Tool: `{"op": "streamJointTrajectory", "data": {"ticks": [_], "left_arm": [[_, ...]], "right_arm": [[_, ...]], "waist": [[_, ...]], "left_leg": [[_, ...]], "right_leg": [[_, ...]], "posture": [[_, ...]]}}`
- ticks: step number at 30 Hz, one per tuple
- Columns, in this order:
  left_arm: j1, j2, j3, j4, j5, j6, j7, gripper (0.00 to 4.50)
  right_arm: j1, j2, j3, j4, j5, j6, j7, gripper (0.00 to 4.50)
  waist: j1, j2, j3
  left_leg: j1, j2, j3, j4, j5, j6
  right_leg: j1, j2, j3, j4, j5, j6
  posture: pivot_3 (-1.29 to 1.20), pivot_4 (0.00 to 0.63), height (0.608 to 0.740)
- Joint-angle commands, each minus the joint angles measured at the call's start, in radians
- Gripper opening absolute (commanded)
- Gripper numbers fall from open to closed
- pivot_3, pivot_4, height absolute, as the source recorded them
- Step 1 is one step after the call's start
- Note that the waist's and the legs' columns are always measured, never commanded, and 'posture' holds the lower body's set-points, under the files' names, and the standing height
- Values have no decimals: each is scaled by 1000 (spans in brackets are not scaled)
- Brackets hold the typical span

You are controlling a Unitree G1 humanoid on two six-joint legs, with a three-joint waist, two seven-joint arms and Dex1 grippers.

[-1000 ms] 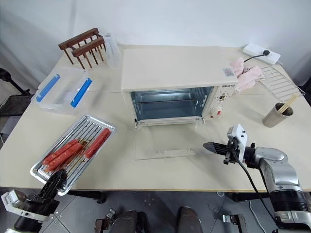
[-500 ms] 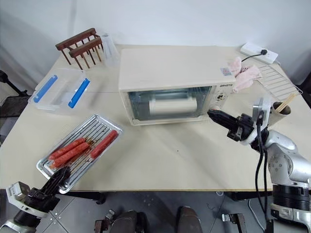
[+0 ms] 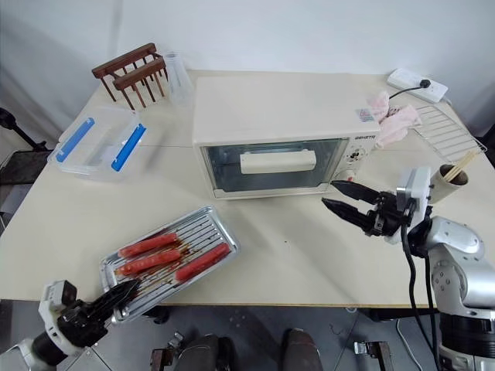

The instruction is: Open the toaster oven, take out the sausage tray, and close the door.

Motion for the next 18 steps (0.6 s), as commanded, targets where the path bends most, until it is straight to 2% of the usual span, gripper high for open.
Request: {"op": "streamJointTrajectory", "data": {"ticks": [1, 4, 9, 14, 18], "left_arm": [[-66, 55, -91, -54, -12, 15, -1, 0], [-189, 97, -202, -41, 16, 34, 3, 0], [-399, 105, -340, 57, 79, 63, -14, 0], [-641, 21, -459, 195, 227, 87, 5, 0], [-754, -45, -494, 253, 323, 112, -7, 0]], "right_arm": [[75, -31, -78, -14, -16, -76, 42, 3615], [178, -53, -127, -17, -38, -132, 84, 4477], [322, -69, -189, -74, -22, -159, 131, 4477], [462, -70, -225, -140, -18, -181, 170, 4477], [506, -56, -252, -164, -17, -197, 147, 4477]], "waist": [[0, 0, 0], [12, 4, 0], [20, 5, 0], [26, 6, -1], [45, 7, -1]], "left_leg": [[0, -1, 0, 0, 0, 0], [1, -5, 0, 0, 1, 1], [2, -7, 0, 0, 1, 2], [3, -7, 0, 1, 2, 1], [4, -8, 0, 2, 3, 2]], "right_leg": [[0, 0, 0, 0, 0, 0], [2, -1, 1, 0, 0, 0], [3, 0, 2, 0, 0, 0], [4, 1, 1, 1, 1, 1], [6, 0, 2, 1, 2, 3]], "posture": [[0, 150, 740], [0, 150, 740], [0, 150, 740], [0, 150, 740], [0, 150, 740]]}}
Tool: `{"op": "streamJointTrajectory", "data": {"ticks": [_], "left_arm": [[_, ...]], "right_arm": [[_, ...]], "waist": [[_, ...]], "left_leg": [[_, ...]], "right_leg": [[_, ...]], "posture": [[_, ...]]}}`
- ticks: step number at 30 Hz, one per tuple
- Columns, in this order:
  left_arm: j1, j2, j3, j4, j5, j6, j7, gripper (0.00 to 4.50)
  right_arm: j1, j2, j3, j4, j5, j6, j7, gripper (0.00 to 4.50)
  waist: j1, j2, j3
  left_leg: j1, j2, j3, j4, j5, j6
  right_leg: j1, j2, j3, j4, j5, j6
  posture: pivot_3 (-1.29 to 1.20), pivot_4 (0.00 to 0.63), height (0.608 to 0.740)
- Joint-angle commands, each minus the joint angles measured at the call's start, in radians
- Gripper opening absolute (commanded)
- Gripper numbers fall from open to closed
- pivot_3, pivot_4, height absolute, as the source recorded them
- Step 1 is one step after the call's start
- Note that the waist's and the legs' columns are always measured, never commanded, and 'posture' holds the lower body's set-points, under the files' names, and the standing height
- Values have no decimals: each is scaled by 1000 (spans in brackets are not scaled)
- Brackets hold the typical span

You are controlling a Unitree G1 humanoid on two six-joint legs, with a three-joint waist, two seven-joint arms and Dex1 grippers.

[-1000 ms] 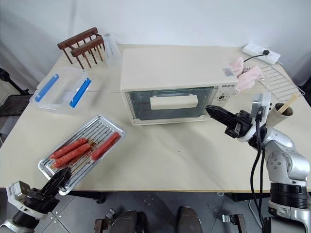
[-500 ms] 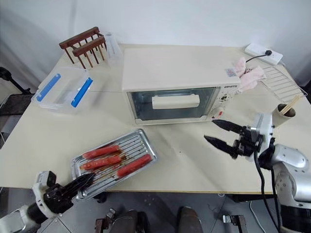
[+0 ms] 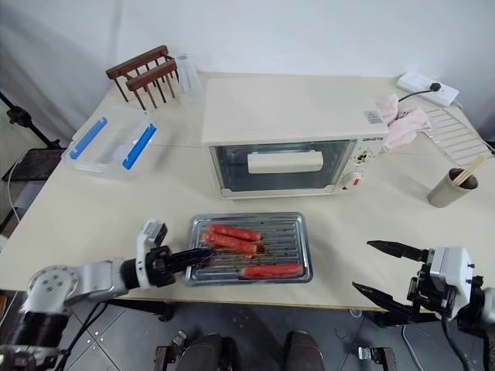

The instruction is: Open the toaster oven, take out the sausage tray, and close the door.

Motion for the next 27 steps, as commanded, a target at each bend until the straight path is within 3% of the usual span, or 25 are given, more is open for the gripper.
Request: {"op": "streamJointTrajectory", "data": {"ticks": [1, 8, 15, 22, 27], "left_arm": [[-77, -61, -48, 50, 80, 31, -26, 0], [-231, -180, -141, 166, 274, 159, -88, 0], [-331, -344, -94, 281, 442, 154, -70, 0], [-344, -421, -94, 285, 610, 125, -82, 0], [-332, -456, -62, 239, 644, 160, -93, 1561]], "right_arm": [[30, 9, -62, -44, 18, -31, -18, 4477], [117, 32, -102, -88, 21, -38, -53, 4477], [160, 39, -112, -124, 30, -32, -72, 4477], [180, 39, -114, -127, 28, -36, -81, 4477], [161, 33, -99, -118, 24, -32, -93, 4500]], "waist": [[14, 1, -1], [39, 2, -1], [56, 6, -4], [66, 9, -7], [63, 9, -7]], "left_leg": [[0, -1, 0, 0, 0, 1], [-1, -4, -2, 1, 1, 2], [0, -6, -5, 1, 1, 3], [1, -6, -14, 1, 0, 5], [1, -10, -15, 1, 0, 6]], "right_leg": [[0, 0, 0, 0, 1, 1], [2, -2, 1, -2, 1, 2], [7, -3, 0, -6, 2, 3], [17, -4, -2, -15, 3, 5], [17, -6, -3, -15, 3, 6]], "posture": [[0, 150, 740], [0, 150, 740], [0, 150, 740], [0, 150, 740], [0, 150, 740]]}}
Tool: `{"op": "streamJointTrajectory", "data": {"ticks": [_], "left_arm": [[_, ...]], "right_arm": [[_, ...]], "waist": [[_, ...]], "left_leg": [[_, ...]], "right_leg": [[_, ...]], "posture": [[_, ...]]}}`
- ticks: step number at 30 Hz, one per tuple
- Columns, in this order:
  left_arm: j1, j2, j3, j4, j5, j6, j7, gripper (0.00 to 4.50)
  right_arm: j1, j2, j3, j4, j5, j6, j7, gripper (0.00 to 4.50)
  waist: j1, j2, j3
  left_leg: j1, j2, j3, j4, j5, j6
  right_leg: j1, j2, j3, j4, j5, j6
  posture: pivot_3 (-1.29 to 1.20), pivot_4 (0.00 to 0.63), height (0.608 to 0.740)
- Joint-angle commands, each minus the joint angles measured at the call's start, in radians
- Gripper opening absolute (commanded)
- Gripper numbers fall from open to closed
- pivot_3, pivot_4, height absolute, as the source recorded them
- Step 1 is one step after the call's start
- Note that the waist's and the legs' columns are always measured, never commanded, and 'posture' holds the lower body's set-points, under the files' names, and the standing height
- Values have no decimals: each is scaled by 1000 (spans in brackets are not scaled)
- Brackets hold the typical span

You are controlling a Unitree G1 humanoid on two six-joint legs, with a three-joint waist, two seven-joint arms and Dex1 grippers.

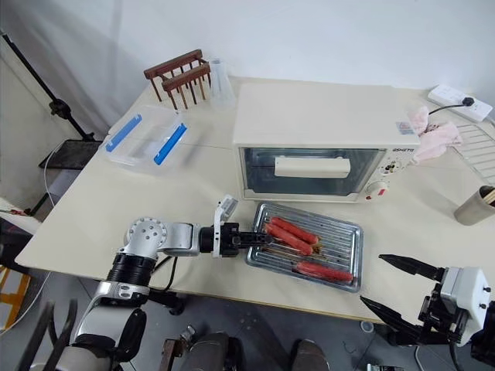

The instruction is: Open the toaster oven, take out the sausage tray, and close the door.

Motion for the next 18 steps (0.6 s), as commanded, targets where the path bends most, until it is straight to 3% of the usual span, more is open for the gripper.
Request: {"op": "streamJointTrajectory", "data": {"ticks": [1, 6, 10, 16, 18], "left_arm": [[47, -42, -16, -6, 52, 32, 0, 1850], [81, 11, -10, -115, 76, 40, -58, 3281], [114, 124, -13, -215, 88, 17, -155, 4388], [194, 362, -73, -390, 90, -63, -427, 4447], [264, 455, -66, -403, 198, -300, -575, 4447]], "right_arm": [[-13, -2, -15, -19, 13, -9, -10, 4500], [-22, -2, -5, -14, 10, -6, -7, 4500], [-43, -4, 6, -3, 7, -8, -9, 4500], [-88, -1, 29, 20, -10, -25, -10, 4500], [-133, -1, 36, 43, -26, -47, -21, 4500]], "waist": [[-1, 0, 0], [-4, -2, 1], [-27, -3, 1], [-76, -6, 3], [-84, -6, 3]], "left_leg": [[0, 0, 0, 0, 0, 0], [-1, -1, -1, -1, -1, 1], [-1, 1, -1, -1, 0, 0], [1, 10, 1, -2, 2, -7], [2, 10, 0, -4, 3, -9]], "right_leg": [[0, 0, 0, 0, 0, 0], [0, 0, 0, -1, 0, 0], [0, 3, 0, -2, 0, 0], [-4, 9, -1, 3, 0, 0], [-5, 10, -1, 5, -1, -2]], "posture": [[0, 150, 740], [0, 150, 740], [0, 150, 740], [0, 150, 740], [0, 150, 740]]}}
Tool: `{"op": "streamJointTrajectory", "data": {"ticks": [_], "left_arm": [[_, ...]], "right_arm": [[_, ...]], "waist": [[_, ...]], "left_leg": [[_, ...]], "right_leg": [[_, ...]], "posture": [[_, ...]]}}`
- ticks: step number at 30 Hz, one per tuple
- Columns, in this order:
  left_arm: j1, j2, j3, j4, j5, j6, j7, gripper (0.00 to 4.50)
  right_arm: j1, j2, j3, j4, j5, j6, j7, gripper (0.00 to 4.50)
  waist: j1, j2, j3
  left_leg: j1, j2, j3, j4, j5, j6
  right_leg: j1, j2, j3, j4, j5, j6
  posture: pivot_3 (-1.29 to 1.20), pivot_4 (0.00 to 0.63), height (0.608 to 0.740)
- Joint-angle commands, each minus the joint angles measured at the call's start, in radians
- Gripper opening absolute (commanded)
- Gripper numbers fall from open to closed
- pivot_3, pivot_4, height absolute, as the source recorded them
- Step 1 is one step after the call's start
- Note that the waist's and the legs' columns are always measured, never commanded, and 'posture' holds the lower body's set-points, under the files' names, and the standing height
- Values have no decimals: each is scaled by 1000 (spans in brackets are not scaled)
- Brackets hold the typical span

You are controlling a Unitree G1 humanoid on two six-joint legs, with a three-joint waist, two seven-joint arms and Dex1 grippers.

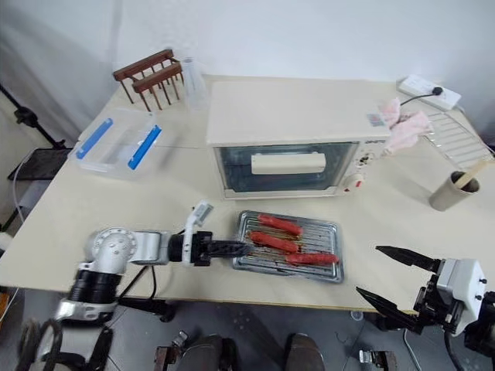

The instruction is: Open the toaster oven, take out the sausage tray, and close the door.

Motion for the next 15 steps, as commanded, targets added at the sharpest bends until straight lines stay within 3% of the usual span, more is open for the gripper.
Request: {"op": "streamJointTrajectory", "data": {"ticks": [1, 4, 9, 15], "left_arm": [[97, 111, 0, -40, 168, -358, -242, 4447], [152, 157, 46, 14, 258, -580, -351, 4447], [230, 155, 148, 69, 434, -1086, -466, 4447], [311, 178, 201, 58, 488, -1287, -546, 4447]], "right_arm": [[-66, -1, 8, 30, -16, -53, -16, 4500], [-86, -6, 17, 33, -8, -55, -9, 4500], [-92, -27, 53, -23, 48, 0, 25, 4500], [-117, -39, 78, -7, 48, 19, 34, 4500]], "waist": [[-6, 1, 0], [0, 0, 1], [17, 0, 1], [17, -1, 1]], "left_leg": [[0, 0, 1, -1, 0, -1], [-2, 0, 3, -4, 1, -2], [-6, 0, 5, -9, 2, 0], [-5, -2, 12, -9, 0, 5]], "right_leg": [[-1, 0, 1, 0, 0, 0], [-7, -1, 3, 2, -1, -1], [-13, -4, 3, 2, -1, -2], [-14, -5, 1, 1, 0, -1]], "posture": [[0, 150, 740], [0, 150, 740], [0, 150, 740], [0, 150, 740]]}}
